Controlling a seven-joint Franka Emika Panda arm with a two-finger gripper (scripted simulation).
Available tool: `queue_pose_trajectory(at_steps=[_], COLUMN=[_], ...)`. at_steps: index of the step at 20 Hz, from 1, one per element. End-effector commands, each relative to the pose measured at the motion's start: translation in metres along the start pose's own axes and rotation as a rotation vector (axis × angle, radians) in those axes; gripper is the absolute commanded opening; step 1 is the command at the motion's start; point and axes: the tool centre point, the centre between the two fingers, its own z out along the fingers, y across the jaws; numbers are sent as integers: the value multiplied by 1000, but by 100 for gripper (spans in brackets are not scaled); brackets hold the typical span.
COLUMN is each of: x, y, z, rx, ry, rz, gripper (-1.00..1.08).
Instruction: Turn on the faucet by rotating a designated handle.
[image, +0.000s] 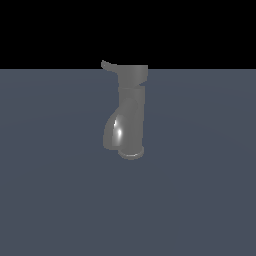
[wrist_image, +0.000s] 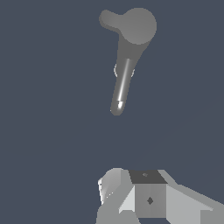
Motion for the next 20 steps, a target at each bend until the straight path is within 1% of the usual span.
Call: queue_pose_trajectory(at_steps=[1, 6, 11, 20], x=[0, 1, 6, 25], y=[0, -2, -9, -31], z=[0, 1, 6, 22], rx=[0, 0, 1, 2], ry=[0, 0, 0, 0], rz=[0, 14, 56, 205], gripper=[-100, -100, -100, -100])
